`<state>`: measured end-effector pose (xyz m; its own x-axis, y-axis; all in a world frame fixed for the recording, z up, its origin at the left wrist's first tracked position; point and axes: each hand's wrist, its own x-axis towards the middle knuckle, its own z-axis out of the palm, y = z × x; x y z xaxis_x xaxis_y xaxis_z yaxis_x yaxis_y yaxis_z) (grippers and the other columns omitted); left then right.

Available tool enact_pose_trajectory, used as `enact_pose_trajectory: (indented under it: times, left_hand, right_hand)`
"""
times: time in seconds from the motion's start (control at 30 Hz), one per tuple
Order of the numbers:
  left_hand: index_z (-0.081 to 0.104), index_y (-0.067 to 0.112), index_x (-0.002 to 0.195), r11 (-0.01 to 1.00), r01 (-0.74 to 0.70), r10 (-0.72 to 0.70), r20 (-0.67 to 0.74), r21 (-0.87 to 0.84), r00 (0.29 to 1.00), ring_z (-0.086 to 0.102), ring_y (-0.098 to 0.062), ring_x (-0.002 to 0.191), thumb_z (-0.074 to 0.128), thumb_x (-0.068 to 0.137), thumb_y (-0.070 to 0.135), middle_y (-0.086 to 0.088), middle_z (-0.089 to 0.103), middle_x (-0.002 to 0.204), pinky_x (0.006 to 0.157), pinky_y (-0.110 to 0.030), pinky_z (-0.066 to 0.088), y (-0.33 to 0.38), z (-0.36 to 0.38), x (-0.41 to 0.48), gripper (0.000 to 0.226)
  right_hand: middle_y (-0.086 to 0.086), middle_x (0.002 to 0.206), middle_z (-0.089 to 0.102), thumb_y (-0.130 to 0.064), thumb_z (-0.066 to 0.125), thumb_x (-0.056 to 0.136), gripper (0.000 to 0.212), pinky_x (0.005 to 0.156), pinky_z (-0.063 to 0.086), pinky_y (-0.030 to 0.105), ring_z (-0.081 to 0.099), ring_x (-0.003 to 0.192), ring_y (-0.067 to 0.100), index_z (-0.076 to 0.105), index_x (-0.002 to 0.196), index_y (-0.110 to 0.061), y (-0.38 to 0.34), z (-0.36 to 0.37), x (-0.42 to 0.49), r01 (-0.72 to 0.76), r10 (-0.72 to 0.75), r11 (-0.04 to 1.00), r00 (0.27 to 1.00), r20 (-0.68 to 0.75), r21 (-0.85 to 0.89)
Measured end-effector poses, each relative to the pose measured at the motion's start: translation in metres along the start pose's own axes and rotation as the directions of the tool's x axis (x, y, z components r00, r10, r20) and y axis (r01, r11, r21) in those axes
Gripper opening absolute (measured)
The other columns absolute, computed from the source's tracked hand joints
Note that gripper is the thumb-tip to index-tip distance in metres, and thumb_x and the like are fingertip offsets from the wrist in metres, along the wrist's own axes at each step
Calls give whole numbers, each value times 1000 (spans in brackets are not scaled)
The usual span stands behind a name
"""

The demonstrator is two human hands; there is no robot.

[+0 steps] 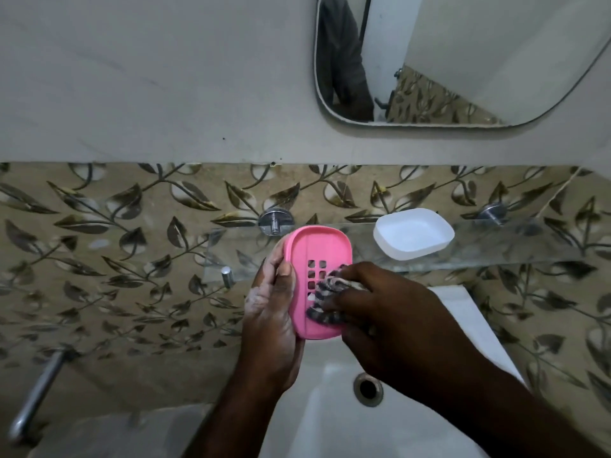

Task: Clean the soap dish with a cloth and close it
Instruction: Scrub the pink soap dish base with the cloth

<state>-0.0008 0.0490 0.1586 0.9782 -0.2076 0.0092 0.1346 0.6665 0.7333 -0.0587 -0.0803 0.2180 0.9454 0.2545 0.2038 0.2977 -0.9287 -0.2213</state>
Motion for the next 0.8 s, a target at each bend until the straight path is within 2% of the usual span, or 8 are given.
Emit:
enact_pose_trajectory:
  times: [0.13, 0.2, 0.27, 0.33, 0.5, 0.63, 0.73, 0.8]
  left_hand:
    - [60, 25, 120, 996, -31, 32, -9, 79, 999, 71, -20, 96, 49, 87, 23, -3, 74, 107, 69, -32, 59, -3, 2, 0, 35]
    - [59, 24, 123, 993, -26, 30, -39, 118, 999, 70, -18, 97, 51, 86, 24, 2, 75, 106, 69, -30, 58, -6, 2, -1, 37]
    - [60, 24, 122, 992, -24, 30, -47, 122, 998, 70, -18, 99, 50, 90, 22, 4, 74, 107, 70, -29, 58, -9, 3, -1, 34]
    - [58, 21, 124, 996, -12, 15, -26, 88, 1000, 70, -18, 98, 44, 97, 17, 1, 74, 108, 71, -30, 58, -10, 7, -2, 31]
    - [59, 15, 120, 997, 70, -71, -65, -8, 995, 72, -19, 88, 45, 95, 17, -5, 75, 100, 70, -36, 60, -13, 17, -6, 29]
    - [63, 17, 110, 997, 77, -72, -169, 28, 983, 69, -22, 82, 46, 97, 21, -7, 75, 90, 79, -46, 55, -18, 19, -13, 22]
    - [62, 16, 111, 997, 74, -66, -210, 27, 975, 69, -23, 80, 49, 96, 22, -8, 74, 89, 76, -45, 55, -17, 20, -15, 21]
    - [61, 14, 111, 998, 64, -58, -236, 19, 970, 69, -23, 76, 52, 94, 19, -8, 75, 87, 73, -43, 56, -17, 20, -15, 20]
  right_hand:
    - [-9, 94, 64, -38, 46, 75, 33, 73, 51, 33, 62, 83, 14, 62, 104, -32, -17, 17, -9, -172, 169, 981, 985, 38, 95]
    - [-9, 78, 65, -29, 48, 78, 24, 63, 52, 30, 60, 68, 10, 64, 96, -29, -24, 22, -12, -266, 253, 902, 964, 82, 341]
    - [-2, 62, 62, -13, 53, 85, 17, 47, 47, 26, 54, 49, 12, 68, 88, -20, -21, 21, -10, -419, 405, 570, 892, 202, 707]
    - [10, 70, 70, -2, 54, 88, 19, 50, 50, 27, 61, 56, 20, 70, 89, -13, -15, 19, -8, -437, 475, 241, 832, 287, 867]
    - [28, 111, 67, -13, 54, 87, 35, 76, 58, 40, 69, 91, 35, 61, 118, 1, 8, 13, -12, -107, 502, -364, 814, 292, 925]
    - [26, 122, 62, -25, 55, 86, 49, 98, 48, 46, 62, 111, 36, 58, 126, 2, 31, 5, -20, -15, 463, -525, 834, 300, 851]
    - [23, 120, 59, -26, 63, 87, 47, 71, 54, 35, 64, 88, 26, 57, 125, 0, 42, 10, -21, -68, 359, -592, 870, 338, 803]
    - [25, 119, 53, -18, 74, 77, 57, 65, 52, 32, 59, 85, 26, 53, 127, -1, 51, 17, -20, -91, 361, -545, 872, 331, 834]
